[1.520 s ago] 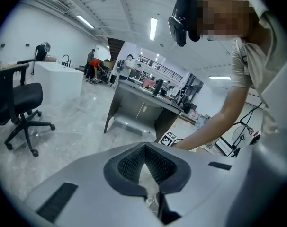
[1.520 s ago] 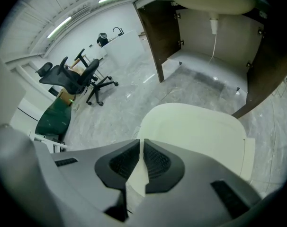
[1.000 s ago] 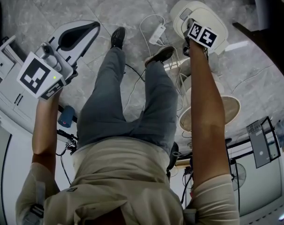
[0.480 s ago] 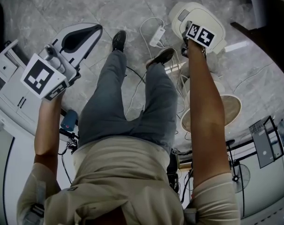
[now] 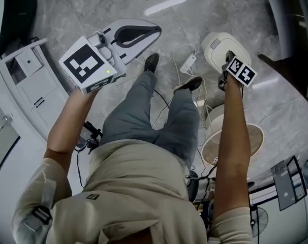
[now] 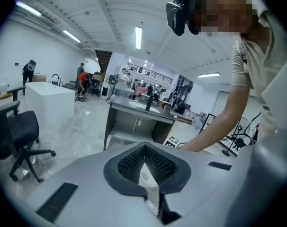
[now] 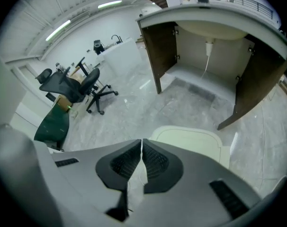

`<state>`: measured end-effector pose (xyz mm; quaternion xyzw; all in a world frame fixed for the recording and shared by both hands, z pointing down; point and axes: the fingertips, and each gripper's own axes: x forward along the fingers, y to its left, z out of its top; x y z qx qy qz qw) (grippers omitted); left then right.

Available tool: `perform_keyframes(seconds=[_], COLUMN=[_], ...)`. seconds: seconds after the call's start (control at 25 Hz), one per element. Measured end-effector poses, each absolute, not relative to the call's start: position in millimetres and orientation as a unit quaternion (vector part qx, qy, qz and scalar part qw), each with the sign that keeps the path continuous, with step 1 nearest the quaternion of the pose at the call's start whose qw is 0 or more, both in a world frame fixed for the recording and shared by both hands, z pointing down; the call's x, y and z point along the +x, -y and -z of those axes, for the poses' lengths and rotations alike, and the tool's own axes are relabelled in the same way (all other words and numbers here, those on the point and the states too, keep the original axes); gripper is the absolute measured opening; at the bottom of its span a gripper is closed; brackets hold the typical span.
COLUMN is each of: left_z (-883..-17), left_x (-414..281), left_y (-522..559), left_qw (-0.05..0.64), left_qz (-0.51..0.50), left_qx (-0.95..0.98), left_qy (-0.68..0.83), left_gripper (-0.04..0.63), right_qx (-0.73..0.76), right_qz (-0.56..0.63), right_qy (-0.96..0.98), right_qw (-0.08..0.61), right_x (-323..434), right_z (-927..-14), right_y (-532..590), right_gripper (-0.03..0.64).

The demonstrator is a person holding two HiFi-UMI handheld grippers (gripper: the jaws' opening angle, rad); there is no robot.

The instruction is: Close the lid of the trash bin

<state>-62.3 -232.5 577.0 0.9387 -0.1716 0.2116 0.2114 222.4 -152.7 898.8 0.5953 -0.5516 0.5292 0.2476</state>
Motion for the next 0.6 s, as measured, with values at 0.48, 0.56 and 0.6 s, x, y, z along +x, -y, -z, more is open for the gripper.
perform_keyframes(seconds=[0.48, 0.56, 0.6], left_z=[-439.2, -420.1, -410.1], left_x=[-44.9, -42.3, -42.7], left_y=[230.7, 226.7, 224.7], left_qw=[0.147, 0.142, 0.138], left_qz=[-0.156, -0.156, -0.157], left_qx=[0.965, 0.965, 0.966], left_qy=[0.153, 0.152, 0.153], left_gripper=[0.015, 0.017, 0.015], right_qx=[0.638, 0.644, 0.645], right_qz=[-0.407, -0.377, -0.359], right_qy=[0.643, 0.659, 0.667], right_qw=[0.117, 0.099, 0.095], right_x=[225.6, 227.9, 226.7], right_z=[-633.2, -585.1, -560.6], right_y=[167.1, 160.6, 156.5], right_gripper=[0.025, 0.025, 0.025])
